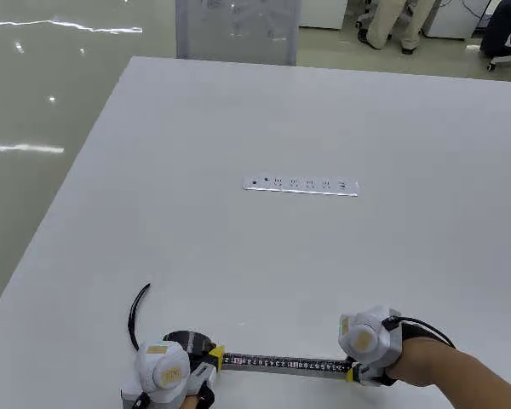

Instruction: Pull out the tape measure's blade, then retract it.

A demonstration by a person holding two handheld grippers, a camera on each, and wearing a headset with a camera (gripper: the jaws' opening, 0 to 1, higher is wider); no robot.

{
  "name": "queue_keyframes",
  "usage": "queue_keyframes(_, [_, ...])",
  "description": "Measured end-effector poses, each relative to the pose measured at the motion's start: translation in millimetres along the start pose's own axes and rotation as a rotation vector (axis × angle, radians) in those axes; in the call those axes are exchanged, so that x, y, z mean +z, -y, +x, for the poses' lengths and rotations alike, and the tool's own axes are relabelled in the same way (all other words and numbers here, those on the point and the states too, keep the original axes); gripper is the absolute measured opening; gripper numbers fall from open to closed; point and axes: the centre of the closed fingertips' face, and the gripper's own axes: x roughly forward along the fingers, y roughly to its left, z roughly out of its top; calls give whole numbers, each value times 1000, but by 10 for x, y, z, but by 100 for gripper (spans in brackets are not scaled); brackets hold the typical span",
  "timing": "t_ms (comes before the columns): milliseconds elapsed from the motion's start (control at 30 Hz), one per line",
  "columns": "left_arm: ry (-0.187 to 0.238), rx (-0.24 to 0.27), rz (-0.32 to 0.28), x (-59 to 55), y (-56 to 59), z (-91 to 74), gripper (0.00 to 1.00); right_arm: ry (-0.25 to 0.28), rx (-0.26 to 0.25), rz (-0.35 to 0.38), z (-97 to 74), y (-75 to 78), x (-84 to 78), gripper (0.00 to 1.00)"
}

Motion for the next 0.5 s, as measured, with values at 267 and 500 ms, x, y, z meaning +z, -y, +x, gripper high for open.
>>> queue_keyframes(267, [-26, -30, -41, -12, -12, -2, 64, 27, 1, 17, 13, 14, 3, 14])
queue_keyframes(500, [-34, -45, -39, -23, -13, 2, 64, 104, 34, 127, -15, 21, 10, 14])
